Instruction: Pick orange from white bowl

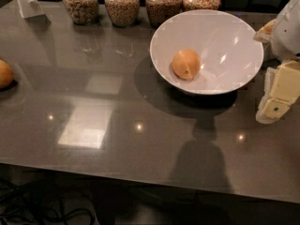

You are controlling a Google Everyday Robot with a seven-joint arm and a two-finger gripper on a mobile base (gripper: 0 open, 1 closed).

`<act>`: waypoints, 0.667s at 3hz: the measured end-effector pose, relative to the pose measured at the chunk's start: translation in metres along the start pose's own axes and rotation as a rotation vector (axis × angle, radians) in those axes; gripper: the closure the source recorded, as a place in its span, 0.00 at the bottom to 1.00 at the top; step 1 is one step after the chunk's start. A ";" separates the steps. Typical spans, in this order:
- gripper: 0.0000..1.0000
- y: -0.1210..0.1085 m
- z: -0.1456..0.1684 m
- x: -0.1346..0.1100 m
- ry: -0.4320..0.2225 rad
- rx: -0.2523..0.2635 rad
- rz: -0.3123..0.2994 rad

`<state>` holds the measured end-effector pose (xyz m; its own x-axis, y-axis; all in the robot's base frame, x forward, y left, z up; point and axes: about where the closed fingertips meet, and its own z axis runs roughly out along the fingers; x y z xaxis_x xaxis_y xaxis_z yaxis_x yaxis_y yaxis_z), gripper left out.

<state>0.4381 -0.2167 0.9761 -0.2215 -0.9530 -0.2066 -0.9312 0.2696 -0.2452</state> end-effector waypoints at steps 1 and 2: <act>0.00 0.000 0.000 0.000 0.000 0.000 0.000; 0.00 -0.009 -0.001 -0.008 -0.057 0.029 -0.015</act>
Offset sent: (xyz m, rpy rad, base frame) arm 0.0247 0.0114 0.0070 0.1027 -0.0869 0.0565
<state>0.4483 -0.2117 0.9810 -0.1900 -0.9479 -0.2558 -0.9255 0.2598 -0.2754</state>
